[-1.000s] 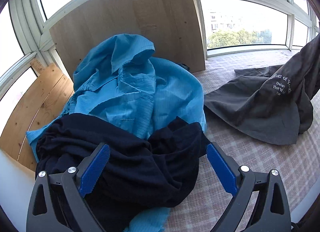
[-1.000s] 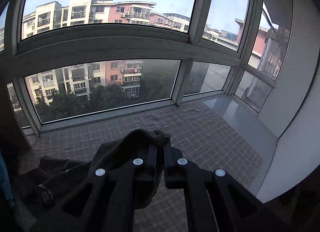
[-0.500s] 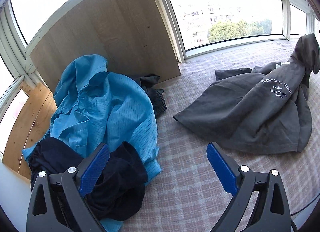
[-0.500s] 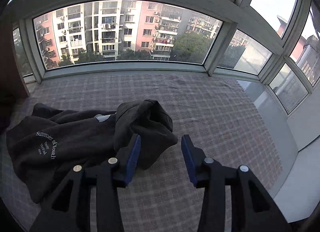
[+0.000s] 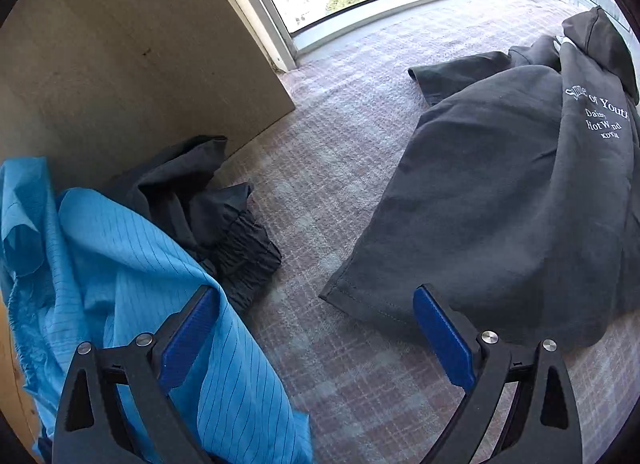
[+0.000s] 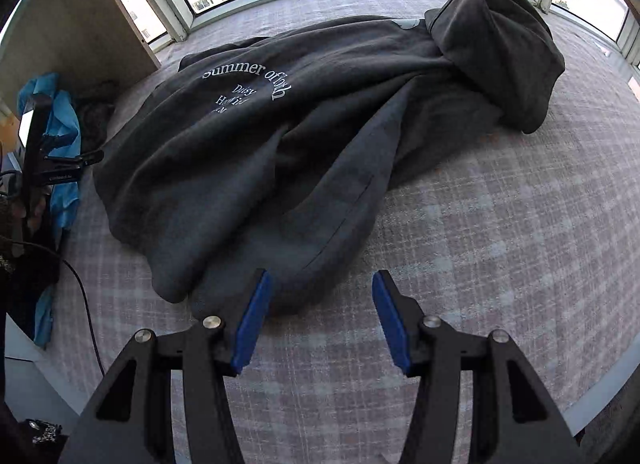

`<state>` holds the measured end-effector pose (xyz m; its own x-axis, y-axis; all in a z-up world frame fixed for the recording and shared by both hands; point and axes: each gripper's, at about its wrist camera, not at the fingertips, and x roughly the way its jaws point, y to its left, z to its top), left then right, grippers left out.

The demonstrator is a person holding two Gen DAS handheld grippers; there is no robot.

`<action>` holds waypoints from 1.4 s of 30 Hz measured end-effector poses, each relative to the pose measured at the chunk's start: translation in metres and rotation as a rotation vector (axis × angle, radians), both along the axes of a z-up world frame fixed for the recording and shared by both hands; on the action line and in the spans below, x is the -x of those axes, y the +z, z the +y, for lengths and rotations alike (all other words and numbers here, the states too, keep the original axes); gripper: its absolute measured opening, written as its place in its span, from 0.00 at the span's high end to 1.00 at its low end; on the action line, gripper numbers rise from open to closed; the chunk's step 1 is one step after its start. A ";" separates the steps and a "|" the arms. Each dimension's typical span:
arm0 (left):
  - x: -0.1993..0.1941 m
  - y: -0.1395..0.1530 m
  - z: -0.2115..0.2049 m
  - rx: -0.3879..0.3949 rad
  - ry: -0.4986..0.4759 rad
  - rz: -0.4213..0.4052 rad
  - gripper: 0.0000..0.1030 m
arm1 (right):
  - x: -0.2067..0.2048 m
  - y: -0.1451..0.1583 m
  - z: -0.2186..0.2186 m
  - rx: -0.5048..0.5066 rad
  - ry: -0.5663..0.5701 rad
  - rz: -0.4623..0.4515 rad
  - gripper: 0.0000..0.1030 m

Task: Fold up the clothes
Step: 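Grasp the hoodie hem with the right gripper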

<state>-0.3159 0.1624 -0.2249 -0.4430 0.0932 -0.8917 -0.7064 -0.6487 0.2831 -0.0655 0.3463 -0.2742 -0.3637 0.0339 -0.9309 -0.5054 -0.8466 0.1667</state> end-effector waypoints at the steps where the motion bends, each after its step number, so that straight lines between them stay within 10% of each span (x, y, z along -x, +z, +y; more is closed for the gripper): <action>1: 0.004 -0.006 0.003 0.003 -0.008 -0.019 0.06 | 0.002 -0.002 -0.003 -0.002 -0.002 -0.005 0.50; 11: 0.002 -0.022 -0.003 0.043 -0.048 -0.013 0.72 | 0.015 -0.021 -0.017 0.013 0.006 -0.064 0.49; 15: -0.002 -0.010 -0.011 0.014 -0.034 -0.006 0.70 | 0.025 -0.031 -0.026 -0.003 0.055 -0.071 0.50; 17: -0.007 0.001 -0.016 -0.003 -0.028 0.011 0.65 | 0.025 -0.032 -0.033 -0.020 0.090 -0.054 0.73; 21: -0.021 0.021 -0.020 -0.052 -0.078 0.026 0.44 | 0.021 -0.028 -0.034 -0.031 0.108 -0.037 0.87; 31: 0.006 -0.020 0.008 0.059 -0.102 -0.064 0.40 | -0.010 0.019 -0.014 -0.037 0.043 0.050 0.90; 34: 0.000 -0.020 0.010 0.064 -0.116 -0.058 0.67 | -0.020 0.035 -0.008 -0.038 0.015 0.091 0.90; 35: -0.002 -0.020 0.010 0.063 -0.118 -0.068 1.00 | -0.019 0.039 -0.007 -0.041 0.007 0.107 0.91; 42: -0.022 0.009 -0.001 0.001 -0.122 -0.042 1.00 | -0.025 0.089 0.002 -0.121 -0.043 0.223 0.91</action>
